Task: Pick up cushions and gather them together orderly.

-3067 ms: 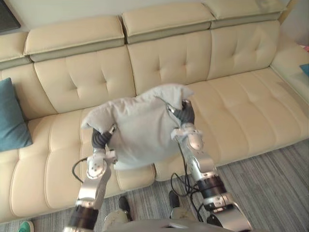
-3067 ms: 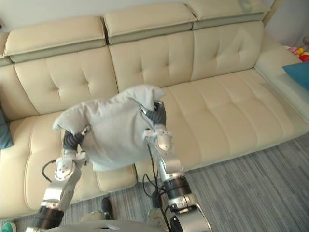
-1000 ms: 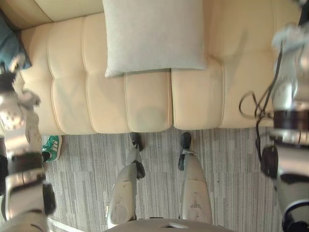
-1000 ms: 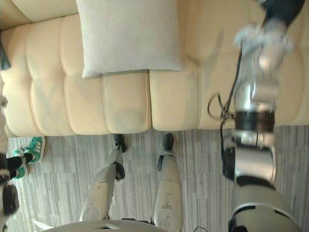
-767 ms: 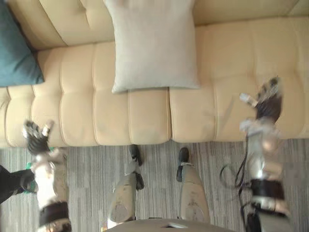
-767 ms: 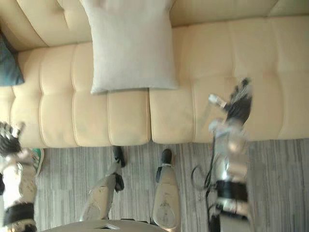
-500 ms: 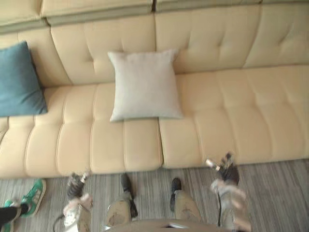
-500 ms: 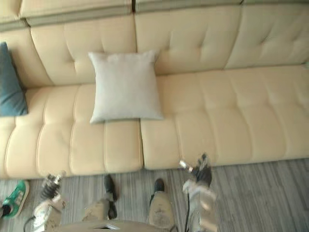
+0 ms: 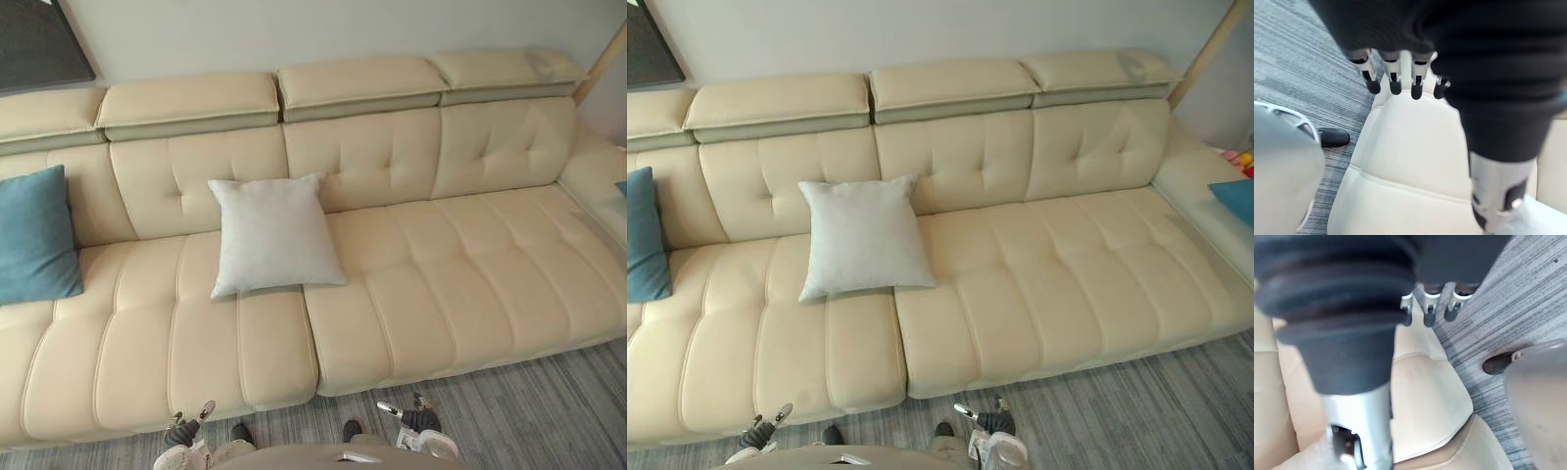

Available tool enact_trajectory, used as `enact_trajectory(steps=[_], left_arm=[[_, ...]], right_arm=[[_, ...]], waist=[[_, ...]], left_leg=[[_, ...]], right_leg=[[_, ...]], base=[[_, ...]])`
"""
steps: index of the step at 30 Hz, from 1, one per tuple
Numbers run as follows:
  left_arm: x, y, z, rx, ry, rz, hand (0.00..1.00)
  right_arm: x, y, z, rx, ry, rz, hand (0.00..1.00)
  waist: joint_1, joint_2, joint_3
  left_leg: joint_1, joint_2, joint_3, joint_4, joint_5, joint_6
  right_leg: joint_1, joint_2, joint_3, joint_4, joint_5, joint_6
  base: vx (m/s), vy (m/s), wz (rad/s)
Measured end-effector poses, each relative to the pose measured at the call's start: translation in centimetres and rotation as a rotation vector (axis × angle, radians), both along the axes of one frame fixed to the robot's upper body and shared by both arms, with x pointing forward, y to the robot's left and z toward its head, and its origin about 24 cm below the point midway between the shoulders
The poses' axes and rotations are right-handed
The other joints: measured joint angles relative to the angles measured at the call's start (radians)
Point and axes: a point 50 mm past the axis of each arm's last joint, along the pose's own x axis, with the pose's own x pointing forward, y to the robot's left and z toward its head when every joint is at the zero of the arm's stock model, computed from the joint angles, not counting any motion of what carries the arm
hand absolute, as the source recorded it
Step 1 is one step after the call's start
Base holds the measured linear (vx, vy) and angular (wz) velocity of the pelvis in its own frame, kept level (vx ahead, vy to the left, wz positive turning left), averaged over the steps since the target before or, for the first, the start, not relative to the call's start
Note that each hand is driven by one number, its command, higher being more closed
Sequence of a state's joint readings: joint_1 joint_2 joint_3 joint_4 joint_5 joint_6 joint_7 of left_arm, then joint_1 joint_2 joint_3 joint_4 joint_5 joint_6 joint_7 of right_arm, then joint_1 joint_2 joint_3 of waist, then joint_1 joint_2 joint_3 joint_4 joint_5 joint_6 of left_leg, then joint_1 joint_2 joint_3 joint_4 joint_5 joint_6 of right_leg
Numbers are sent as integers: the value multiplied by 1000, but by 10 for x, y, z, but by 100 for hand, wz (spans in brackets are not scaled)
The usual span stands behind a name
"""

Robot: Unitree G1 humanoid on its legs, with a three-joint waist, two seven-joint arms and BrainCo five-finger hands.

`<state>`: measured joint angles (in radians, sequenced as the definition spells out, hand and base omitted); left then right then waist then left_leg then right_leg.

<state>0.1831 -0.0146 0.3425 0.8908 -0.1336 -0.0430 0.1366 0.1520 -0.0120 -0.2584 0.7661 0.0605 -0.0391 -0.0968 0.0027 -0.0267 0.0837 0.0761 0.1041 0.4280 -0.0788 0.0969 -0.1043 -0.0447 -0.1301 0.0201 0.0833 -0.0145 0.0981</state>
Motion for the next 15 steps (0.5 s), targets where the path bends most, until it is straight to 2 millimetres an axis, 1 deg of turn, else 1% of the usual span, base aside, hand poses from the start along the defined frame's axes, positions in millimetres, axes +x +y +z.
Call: enact_trajectory(steps=[1,2,3,4,5,6,7,8,9,10,11,12,13,14,15], left_arm=[[1,0,0,5,1,-4,0],[3,0,1,9,-1,-12,0],[3,1,1,12,-3,-13,0],[5,1,1,17,-4,-10,0],[5,0,1,15,-3,-10,0],[6,-8,1,-2,-10,-8,0],[8,-4,2,11,-13,-11,0],[8,-2,2,20,-12,-14,0],[7,3,3,40,-5,-29,0],[3,7,3,51,6,-27,0],[1,10,3,56,9,-20,0],[0,22,6,84,9,-10,0],[1,19,4,74,17,-12,0],[2,15,3,60,20,-10,0],[1,11,2,50,24,-9,0]], right_arm=[[1,0,0,-6,0,8,0],[7,1,2,-18,-11,26,0],[8,2,2,-17,-12,27,0],[8,3,2,-17,-10,30,0],[8,3,2,-19,-9,32,0],[12,-2,5,-39,-19,32,0],[13,3,4,-28,-18,44,0],[11,5,2,-21,-11,43,0],[6,10,0,-8,7,53,0],[5,12,-2,-5,17,64,0],[4,13,-3,-2,23,65,0],[7,14,-3,-1,26,72,0],[14,10,0,-22,12,89,0],[20,7,2,-39,0,102,0],[26,2,5,-62,-12,117,0]], waist=[[0,-2,1],[4,-8,4],[3,-21,11],[6,-25,15],[9,-18,14],[28,31,14],[17,24,18],[11,24,19],[8,-3,6],[10,-22,-6],[11,-34,-12],[39,-67,-30],[46,-55,-30],[45,-43,-23],[48,-8,-25]], left_leg=[[2,-3,4,0,-1,1],[3,-11,12,1,-9,13],[3,-17,13,2,-11,17],[-2,-23,-2,18,-30,27],[-8,-22,-20,26,-40,31],[-23,13,-55,29,-25,73],[-48,20,-66,70,-36,81],[-58,20,-80,84,-37,82],[-74,17,-113,97,-32,81],[-78,13,-128,92,-17,73],[-79,9,-135,96,-9,64],[-102,-11,-132,112,6,53],[-127,9,-134,128,10,51],[-142,23,-148,137,11,52],[-158,25,-175,139,19,61]], right_leg=[[-1,-1,5,0,2,-1],[-10,-5,15,4,6,-5],[-13,-9,13,7,5,-20],[-14,-14,-8,7,-14,-99],[-12,-16,-39,5,-31,-157],[-51,-25,-126,158,-103,-184],[-101,-56,-149,396,-138,-132],[-109,-66,-155,491,-155,-112],[-95,-87,-169,667,-195,-77],[-63,-101,-168,722,-204,-55],[-44,-112,-167,725,-188,-46],[-17,-122,-132,643,-110,17],[5,-81,-129,568,-136,16],[23,-58,-126,518,-136,15],[46,-39,-111,444,-143,6]], base=[[-88,46,-28],[-80,39,-22],[-80,42,-22],[-57,34,-11],[-47,44,-38],[-97,32,-17],[-83,-3,2],[-104,-72,67],[-52,-96,66],[-49,-108,58],[-24,-149,8],[-62,-197,-23],[-54,-166,-30],[-121,-115,-21],[-150,-112,-21]])
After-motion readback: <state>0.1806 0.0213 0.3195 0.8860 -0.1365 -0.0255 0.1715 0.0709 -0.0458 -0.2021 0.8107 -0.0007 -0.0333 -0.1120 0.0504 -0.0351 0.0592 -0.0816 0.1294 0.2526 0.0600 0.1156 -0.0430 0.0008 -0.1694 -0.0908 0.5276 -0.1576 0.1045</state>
